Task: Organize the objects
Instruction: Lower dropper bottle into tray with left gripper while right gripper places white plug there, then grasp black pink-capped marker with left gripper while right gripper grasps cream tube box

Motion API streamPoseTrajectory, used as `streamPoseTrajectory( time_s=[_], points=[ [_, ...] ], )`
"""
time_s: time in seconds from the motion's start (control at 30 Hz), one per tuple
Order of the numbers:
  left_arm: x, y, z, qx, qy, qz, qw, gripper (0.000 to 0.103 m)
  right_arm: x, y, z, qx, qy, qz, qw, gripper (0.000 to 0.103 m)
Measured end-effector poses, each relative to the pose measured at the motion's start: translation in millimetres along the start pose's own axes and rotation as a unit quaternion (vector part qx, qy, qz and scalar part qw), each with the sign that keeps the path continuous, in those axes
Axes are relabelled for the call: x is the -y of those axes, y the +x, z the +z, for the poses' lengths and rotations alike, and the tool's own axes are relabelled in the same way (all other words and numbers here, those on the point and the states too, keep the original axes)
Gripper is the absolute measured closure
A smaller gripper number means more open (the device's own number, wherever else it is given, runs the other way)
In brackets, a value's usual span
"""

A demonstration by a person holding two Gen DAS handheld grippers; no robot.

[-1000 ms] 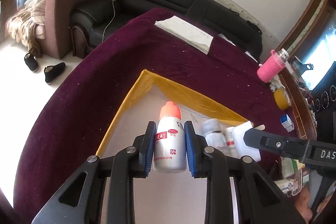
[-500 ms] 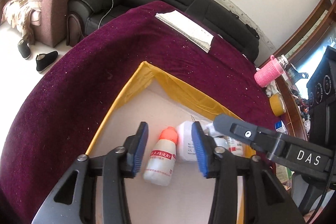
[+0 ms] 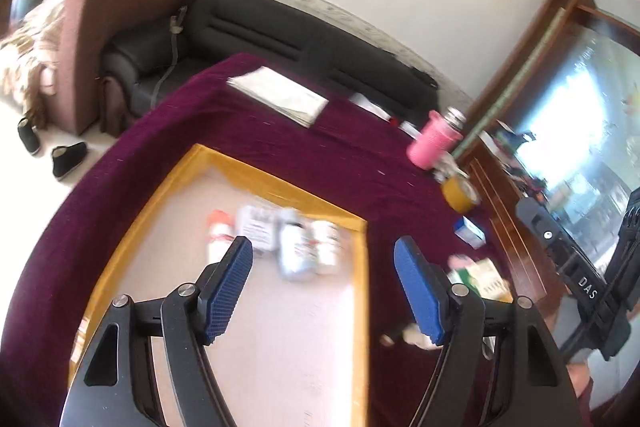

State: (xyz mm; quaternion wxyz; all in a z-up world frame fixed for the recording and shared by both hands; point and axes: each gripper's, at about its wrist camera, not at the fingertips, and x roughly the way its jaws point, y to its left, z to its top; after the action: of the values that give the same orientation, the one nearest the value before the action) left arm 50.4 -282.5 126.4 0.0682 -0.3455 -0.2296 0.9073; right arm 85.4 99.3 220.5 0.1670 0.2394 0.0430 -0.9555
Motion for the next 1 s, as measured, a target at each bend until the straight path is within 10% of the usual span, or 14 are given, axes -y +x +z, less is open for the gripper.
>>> streamPoseTrajectory(
  time_s=[0.5, 0.9, 1.0],
  points=[
    [148, 91, -85, -0.107, 0.201, 0.033, 0.9732, 0.035, 244, -40, -123, -0.026, 0.295, -0.054, 0.954, 0.002],
    [165, 174, -109, -0.170, 0.310, 0.095, 0.9307, 0.035, 257, -38, -155, -0.019, 0.303, -0.036, 0.952, 0.002],
    [165, 177, -112, -0.160, 0.309, 0.094, 0.9328, 0.036, 257, -36, -158, -0.023, 0.309, -0.027, 0.950, 0.002]
  ],
)
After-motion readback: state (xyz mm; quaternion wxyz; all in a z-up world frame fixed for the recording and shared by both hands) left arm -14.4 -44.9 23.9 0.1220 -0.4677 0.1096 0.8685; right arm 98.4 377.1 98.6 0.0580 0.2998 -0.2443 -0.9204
